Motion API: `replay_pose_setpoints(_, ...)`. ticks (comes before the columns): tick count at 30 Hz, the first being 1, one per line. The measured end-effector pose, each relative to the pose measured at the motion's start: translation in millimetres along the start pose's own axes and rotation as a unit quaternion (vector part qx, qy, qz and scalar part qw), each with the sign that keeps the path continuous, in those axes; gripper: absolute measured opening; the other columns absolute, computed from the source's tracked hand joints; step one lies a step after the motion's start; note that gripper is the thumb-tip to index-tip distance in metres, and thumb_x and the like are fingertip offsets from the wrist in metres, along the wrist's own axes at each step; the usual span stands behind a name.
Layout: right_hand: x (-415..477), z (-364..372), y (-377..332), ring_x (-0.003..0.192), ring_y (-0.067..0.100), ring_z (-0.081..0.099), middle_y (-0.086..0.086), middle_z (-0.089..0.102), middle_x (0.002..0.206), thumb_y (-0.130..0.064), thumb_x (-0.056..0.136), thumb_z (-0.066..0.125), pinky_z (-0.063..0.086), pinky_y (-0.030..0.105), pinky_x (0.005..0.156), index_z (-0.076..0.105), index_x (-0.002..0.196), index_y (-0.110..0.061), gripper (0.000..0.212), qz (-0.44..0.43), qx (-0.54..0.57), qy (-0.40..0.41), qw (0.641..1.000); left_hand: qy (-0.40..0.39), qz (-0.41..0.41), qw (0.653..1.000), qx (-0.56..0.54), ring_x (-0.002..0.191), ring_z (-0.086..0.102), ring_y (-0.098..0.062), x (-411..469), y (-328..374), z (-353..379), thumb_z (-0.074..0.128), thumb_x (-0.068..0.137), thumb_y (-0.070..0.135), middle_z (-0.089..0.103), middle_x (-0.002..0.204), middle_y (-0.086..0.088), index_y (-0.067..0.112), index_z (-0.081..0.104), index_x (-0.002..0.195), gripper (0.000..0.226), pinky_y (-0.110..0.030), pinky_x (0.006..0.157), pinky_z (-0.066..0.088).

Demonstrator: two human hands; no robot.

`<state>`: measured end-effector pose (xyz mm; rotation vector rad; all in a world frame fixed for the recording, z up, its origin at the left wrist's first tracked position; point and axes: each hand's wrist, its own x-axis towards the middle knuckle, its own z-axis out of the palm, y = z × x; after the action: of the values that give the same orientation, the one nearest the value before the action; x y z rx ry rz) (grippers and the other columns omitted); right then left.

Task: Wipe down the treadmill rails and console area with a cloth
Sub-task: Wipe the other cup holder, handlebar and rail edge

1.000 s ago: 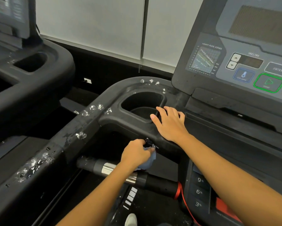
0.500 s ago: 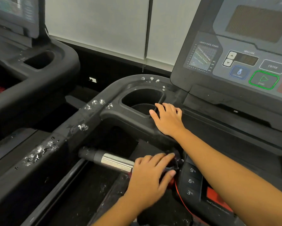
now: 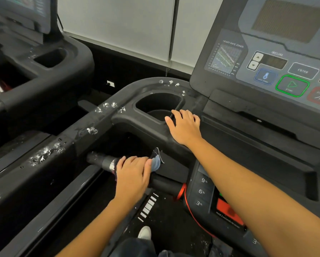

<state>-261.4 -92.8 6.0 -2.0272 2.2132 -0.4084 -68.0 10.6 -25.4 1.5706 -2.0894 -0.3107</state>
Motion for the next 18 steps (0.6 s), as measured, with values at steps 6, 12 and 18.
replay_pose_setpoints(6, 0.4, 0.0, 1.2, 0.139, 0.024, 0.024, 0.006, 0.039, 0.145, -0.049, 0.098, 0.025, 0.011, 0.044, 0.113, 0.035, 0.142, -0.020, 0.054, -0.010, -0.007, 0.006, 1.000, -0.025, 0.152, 0.987, -0.046, 0.100, 0.053, -0.008, -33.3, 45.8, 25.8, 0.024, 0.098, 0.042, 0.065, 0.095, 0.011, 0.025, 0.062, 0.098, 0.042, -0.030, 0.102, 0.026)
replay_pose_setpoints(12, 0.8, 1.0, 2.2, 0.139, 0.023, 0.025, 0.006, 0.039, 0.145, -0.049, 0.098, 0.025, 0.011, 0.044, 0.113, 0.036, 0.142, -0.020, 0.053, -0.011, -0.002, 0.010, 1.000, -0.013, 0.172, 0.985, 0.025, 0.095, 0.054, -0.012, -15.0, 1.0, 19.5, 0.017, 0.098, 0.039, 0.066, 0.093, 0.006, 0.023, 0.065, 0.094, 0.051, -0.031, 0.093, 0.029)
replay_pose_setpoints(18, 0.2, 0.6, 1.7, 0.139, 0.022, 0.025, 0.005, 0.040, 0.144, -0.049, 0.098, 0.024, 0.011, 0.044, 0.114, 0.036, 0.142, -0.020, 0.054, -0.011, -0.008, 0.009, 1.000, 0.080, -0.014, 0.996, 0.044, 0.091, 0.059, -0.029, 14.8, -82.2, -7.9, 0.026, 0.089, 0.028, 0.066, 0.086, -0.008, 0.009, 0.064, 0.087, 0.043, -0.035, 0.087, 0.029)
